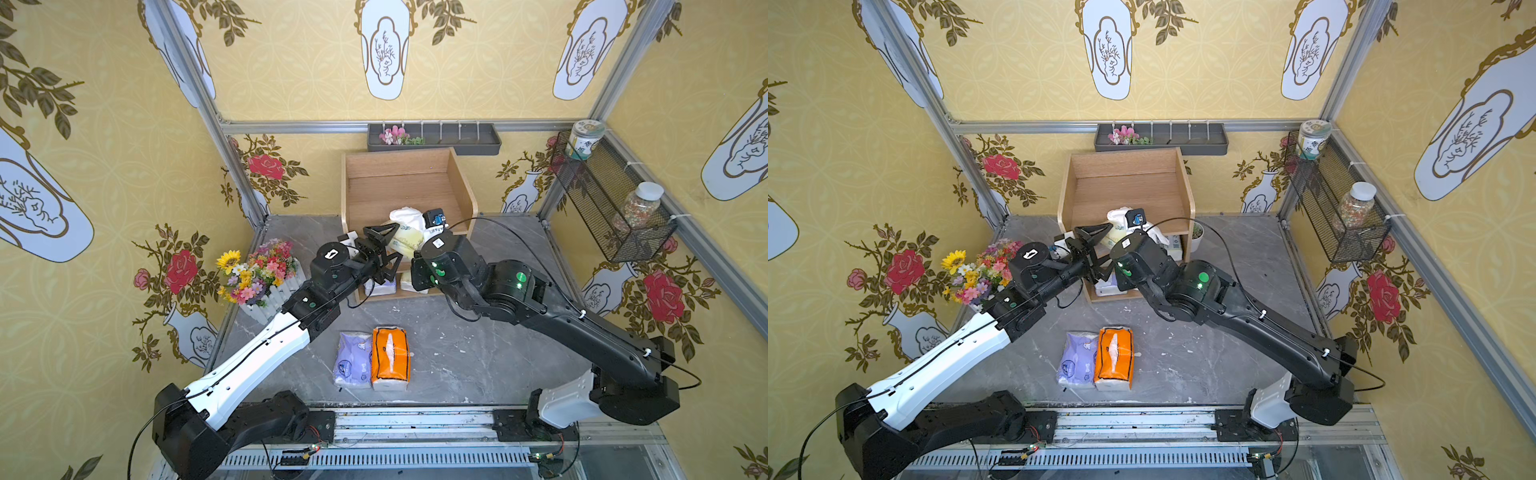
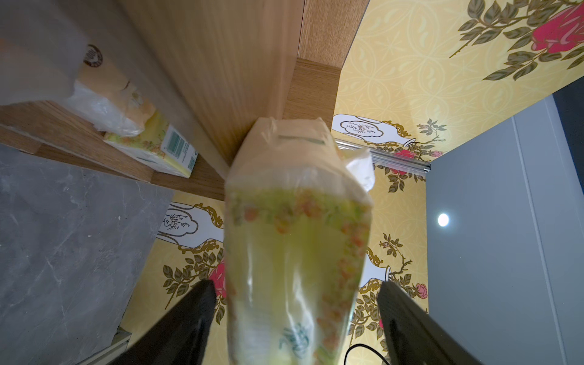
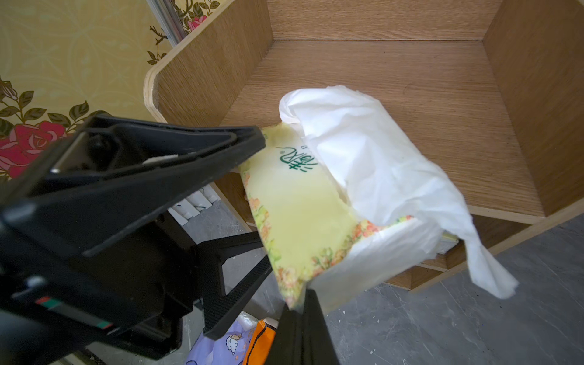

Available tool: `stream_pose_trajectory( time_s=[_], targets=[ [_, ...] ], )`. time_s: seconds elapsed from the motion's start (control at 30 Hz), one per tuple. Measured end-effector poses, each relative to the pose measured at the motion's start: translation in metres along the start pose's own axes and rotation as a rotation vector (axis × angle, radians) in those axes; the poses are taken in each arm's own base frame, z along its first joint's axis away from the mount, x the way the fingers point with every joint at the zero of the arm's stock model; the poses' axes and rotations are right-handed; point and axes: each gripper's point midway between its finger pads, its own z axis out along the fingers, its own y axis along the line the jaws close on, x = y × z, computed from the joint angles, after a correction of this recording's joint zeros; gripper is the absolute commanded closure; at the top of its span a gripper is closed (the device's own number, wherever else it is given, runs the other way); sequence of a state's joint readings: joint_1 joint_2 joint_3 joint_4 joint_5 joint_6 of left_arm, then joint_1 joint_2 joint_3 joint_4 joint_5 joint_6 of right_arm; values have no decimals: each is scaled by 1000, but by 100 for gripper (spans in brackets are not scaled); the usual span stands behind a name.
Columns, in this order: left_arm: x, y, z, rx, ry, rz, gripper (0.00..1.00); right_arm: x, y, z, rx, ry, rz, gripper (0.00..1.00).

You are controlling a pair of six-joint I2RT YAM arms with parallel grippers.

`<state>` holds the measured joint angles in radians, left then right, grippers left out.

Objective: Remove the tissue boxes from the shelf
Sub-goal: Pick up a box of tissues from the shelf.

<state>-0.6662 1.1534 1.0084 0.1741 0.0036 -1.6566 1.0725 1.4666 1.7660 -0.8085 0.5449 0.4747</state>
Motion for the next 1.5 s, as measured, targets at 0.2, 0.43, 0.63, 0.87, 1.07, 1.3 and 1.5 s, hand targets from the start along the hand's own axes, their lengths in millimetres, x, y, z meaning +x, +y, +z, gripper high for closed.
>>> stream_pose_trajectory(
  time_s=[0.2,0.43,0.63,0.87,1.07,1.3,1.5],
  targets=[
    [2,-1,4,12,9,1,27,2,0,-2,-8,4,11,100],
    [2,2,11,13,13,2,34,2,3,-3,-24,9,18,100],
    [3,1,12,23,19,8,43,3,6,-4,-34,9,16,100],
    [4,4,12,31,30,22,52,5,10,-7,-61,23,40,56],
    [4,6,11,49,36,42,56,1,8,-19,-84,17,56,21],
    [12,4,3,73,79,96,58,-3,-11,-50,-99,-3,91,13],
    [24,18,-10,61,151,164,59,-4,-42,-70,-54,-24,135,13]
  ],
)
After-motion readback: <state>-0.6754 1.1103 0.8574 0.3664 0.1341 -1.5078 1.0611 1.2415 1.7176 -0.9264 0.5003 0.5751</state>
